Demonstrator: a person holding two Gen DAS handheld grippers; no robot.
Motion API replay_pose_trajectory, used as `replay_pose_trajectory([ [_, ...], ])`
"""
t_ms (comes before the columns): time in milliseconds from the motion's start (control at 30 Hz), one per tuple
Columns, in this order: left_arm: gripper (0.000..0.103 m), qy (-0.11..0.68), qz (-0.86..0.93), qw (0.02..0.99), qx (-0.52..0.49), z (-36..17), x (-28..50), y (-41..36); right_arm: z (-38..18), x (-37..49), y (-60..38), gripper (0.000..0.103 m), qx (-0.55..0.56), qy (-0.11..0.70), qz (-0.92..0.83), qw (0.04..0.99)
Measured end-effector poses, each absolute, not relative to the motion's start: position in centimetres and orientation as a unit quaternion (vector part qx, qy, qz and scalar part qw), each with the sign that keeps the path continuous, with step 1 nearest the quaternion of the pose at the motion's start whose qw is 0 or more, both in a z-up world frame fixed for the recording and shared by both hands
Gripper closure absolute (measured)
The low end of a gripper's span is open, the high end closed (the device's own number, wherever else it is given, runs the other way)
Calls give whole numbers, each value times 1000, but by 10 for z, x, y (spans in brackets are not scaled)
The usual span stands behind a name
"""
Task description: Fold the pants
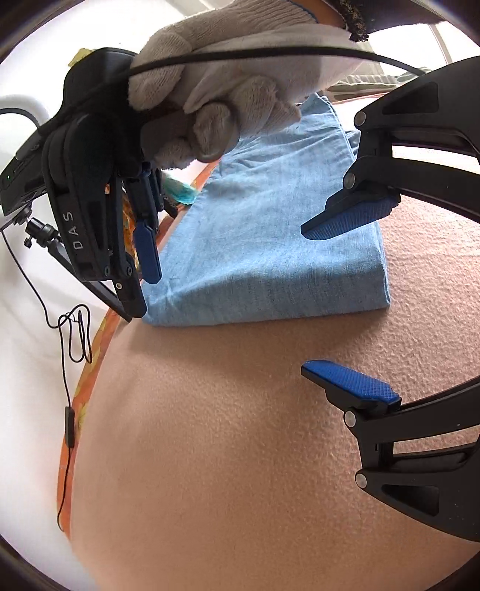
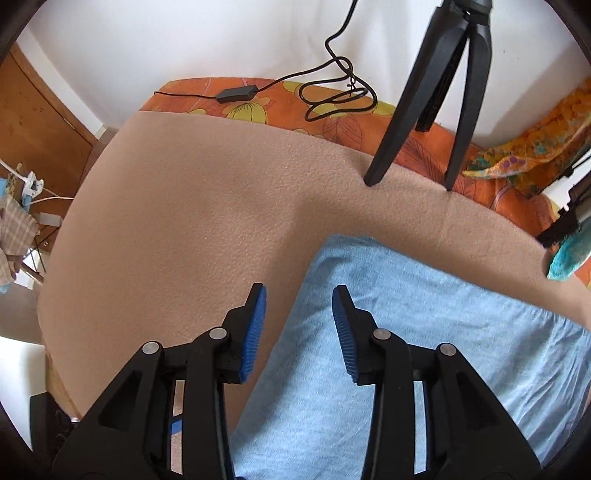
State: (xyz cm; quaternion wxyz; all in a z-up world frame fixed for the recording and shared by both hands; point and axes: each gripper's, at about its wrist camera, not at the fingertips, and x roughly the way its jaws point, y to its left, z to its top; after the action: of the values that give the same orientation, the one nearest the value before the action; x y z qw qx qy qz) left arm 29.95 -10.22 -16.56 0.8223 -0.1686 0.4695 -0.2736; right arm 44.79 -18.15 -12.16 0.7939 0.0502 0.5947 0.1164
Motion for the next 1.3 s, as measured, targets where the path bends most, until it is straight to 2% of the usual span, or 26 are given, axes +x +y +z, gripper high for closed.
replay_pose_trajectory([
  [167, 38, 479, -303, 800, -196, -172, 299, -109, -131, 440, -177, 63, 46, 621, 117, 774],
  [500, 38, 475, -289, 805, -205, -169, 300, -99, -166, 444, -136, 63, -42, 654, 88, 750],
  [600, 38, 477, -289, 806, -199, -169, 299, -102, -166, 440, -129, 81, -87, 644, 73, 757],
  [700, 38, 475, -289, 808, -194, -169, 299, -106, -163, 438, -139, 91, -60, 638, 77, 764],
  [967, 38, 483, -309, 785, -234, -170, 313, -110, -135, 425, -181, 95, 62, 608, 101, 785],
  [1133, 39, 477, -320, 773, -269, -173, 318, -109, -122, 428, -191, 95, 77, 602, 109, 788],
  [1267, 75, 454, -328, 789, -251, -164, 313, -114, -126, 420, -189, 95, 80, 605, 103, 785],
  [1300, 77, 450, -329, 794, -243, -162, 312, -115, -127, 420, -188, 95, 80, 606, 102, 785],
])
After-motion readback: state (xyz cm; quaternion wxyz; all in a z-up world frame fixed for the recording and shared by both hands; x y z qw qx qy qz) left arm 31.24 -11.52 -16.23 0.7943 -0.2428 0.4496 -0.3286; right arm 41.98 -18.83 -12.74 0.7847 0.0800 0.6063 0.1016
